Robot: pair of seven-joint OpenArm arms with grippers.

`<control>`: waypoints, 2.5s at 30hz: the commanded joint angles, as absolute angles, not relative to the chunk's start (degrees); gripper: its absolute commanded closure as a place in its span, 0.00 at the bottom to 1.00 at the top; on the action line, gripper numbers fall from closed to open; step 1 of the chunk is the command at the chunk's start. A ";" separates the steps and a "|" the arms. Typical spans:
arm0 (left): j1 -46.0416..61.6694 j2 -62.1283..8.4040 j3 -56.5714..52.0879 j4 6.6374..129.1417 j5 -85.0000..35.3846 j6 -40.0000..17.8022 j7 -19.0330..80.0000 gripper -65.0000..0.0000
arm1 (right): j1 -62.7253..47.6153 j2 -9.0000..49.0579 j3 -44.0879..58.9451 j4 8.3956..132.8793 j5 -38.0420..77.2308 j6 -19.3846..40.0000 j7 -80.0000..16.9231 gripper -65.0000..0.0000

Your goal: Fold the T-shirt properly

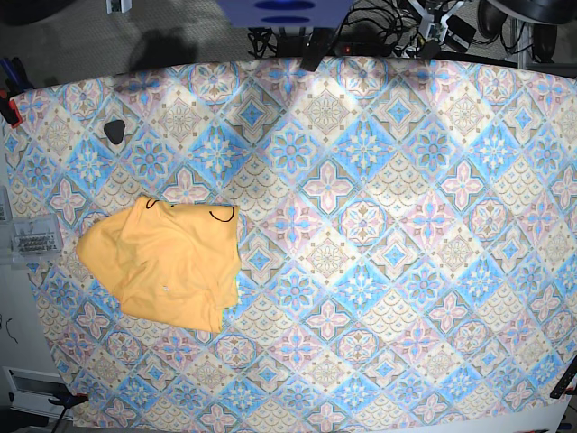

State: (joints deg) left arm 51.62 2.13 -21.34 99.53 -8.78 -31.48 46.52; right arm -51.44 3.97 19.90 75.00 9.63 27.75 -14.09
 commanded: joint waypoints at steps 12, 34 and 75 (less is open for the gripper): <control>50.86 2.07 -21.49 97.98 -9.01 -31.60 46.29 0.87 | -52.62 4.35 20.18 75.38 10.07 27.82 -13.32 1.00; 40.22 2.24 -21.49 79.87 -0.31 -31.60 40.66 0.87 | -42.42 4.35 20.18 61.32 9.98 27.82 -13.32 1.00; 7.96 -2.86 -21.49 7.52 13.32 -16.31 9.54 0.86 | -9.54 4.70 20.18 2.59 -2.15 27.82 7.43 0.99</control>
